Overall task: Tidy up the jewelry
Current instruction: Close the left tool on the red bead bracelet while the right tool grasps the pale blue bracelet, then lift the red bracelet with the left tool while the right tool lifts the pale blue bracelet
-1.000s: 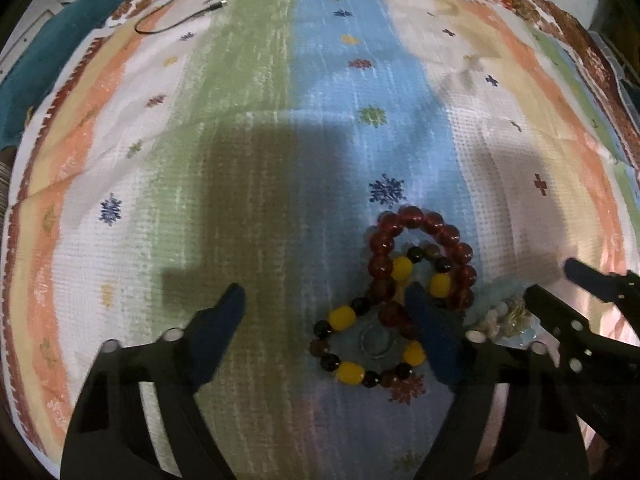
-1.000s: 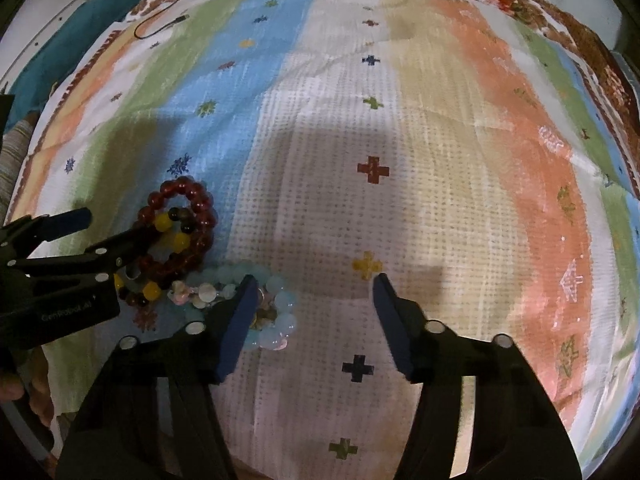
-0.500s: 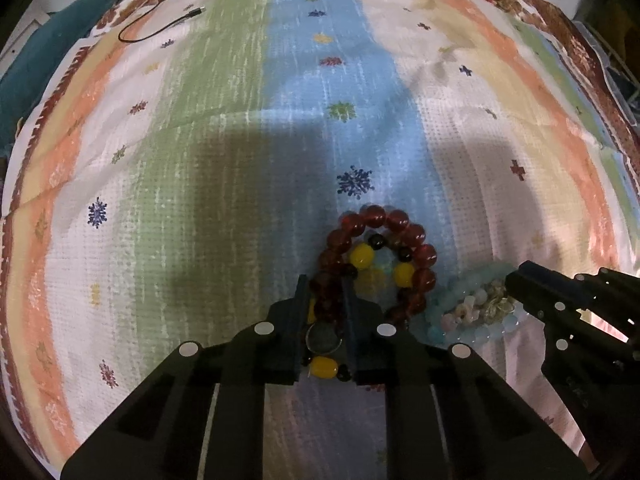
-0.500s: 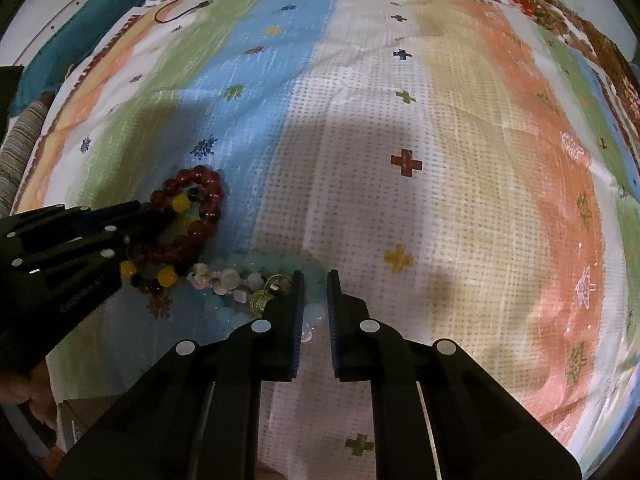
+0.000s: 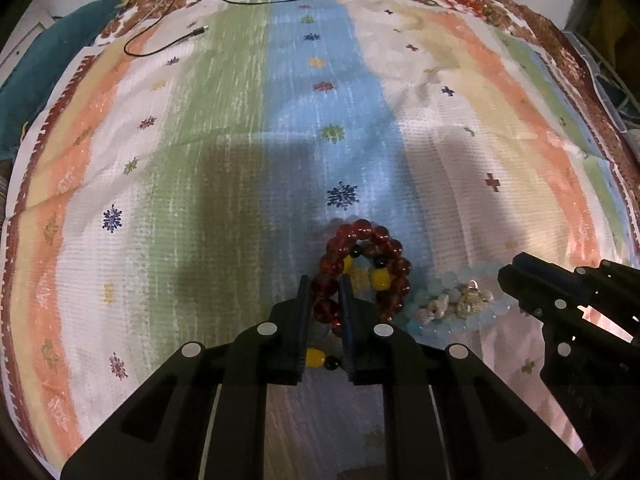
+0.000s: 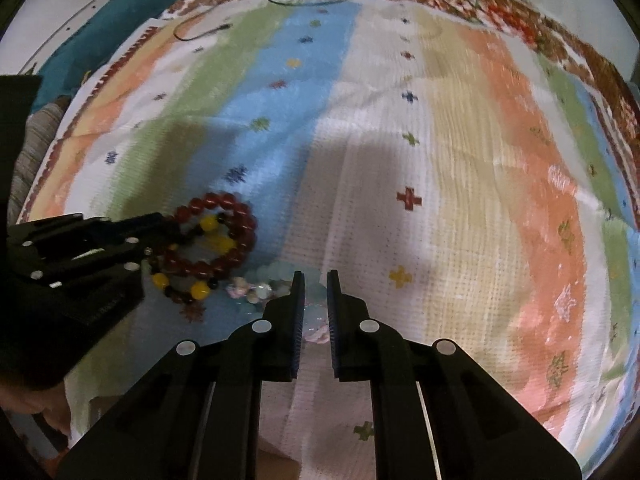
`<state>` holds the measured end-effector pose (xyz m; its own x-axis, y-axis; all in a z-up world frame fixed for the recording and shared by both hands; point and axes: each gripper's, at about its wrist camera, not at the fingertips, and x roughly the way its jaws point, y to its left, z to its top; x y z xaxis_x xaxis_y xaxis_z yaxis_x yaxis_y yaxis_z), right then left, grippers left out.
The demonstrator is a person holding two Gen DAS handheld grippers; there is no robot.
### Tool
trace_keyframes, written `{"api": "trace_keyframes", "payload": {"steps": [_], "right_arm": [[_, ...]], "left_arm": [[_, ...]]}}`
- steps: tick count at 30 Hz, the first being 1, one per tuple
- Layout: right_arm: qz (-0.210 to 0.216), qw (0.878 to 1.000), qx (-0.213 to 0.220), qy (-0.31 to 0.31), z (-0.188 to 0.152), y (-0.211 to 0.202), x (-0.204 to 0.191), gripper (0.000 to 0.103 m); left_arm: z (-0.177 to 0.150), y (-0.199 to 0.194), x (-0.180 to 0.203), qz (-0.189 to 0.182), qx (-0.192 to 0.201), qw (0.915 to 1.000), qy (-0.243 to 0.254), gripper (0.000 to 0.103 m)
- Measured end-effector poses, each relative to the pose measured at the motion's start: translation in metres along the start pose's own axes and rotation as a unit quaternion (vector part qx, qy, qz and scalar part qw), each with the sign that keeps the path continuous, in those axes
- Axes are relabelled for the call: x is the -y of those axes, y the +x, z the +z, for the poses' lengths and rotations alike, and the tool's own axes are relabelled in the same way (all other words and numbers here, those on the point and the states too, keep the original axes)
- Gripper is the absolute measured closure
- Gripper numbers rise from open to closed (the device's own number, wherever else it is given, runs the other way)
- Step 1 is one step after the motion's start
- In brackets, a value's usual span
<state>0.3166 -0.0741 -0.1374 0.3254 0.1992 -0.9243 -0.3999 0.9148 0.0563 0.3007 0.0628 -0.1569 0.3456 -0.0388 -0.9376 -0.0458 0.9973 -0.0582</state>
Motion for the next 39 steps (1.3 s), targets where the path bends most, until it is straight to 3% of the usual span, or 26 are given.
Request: {"api": "trace_keyframes", "payload": {"steps": [22, 39], "right_arm": [[0.008, 0.999, 0.05, -0.019, -0.01, -0.058, -0.021, 0.091], [0.005, 0.999, 0.048, -0.013, -0.026, -0.066, -0.019, 0.091]], "left_arm": [[-0.012, -0.048, -0.001, -0.013, 0.031, 0.9994, -0.008, 0.09], [-0.023, -0.079, 0.003, -0.016, 0.052, 0.9984, -0.016, 0.09]]}}
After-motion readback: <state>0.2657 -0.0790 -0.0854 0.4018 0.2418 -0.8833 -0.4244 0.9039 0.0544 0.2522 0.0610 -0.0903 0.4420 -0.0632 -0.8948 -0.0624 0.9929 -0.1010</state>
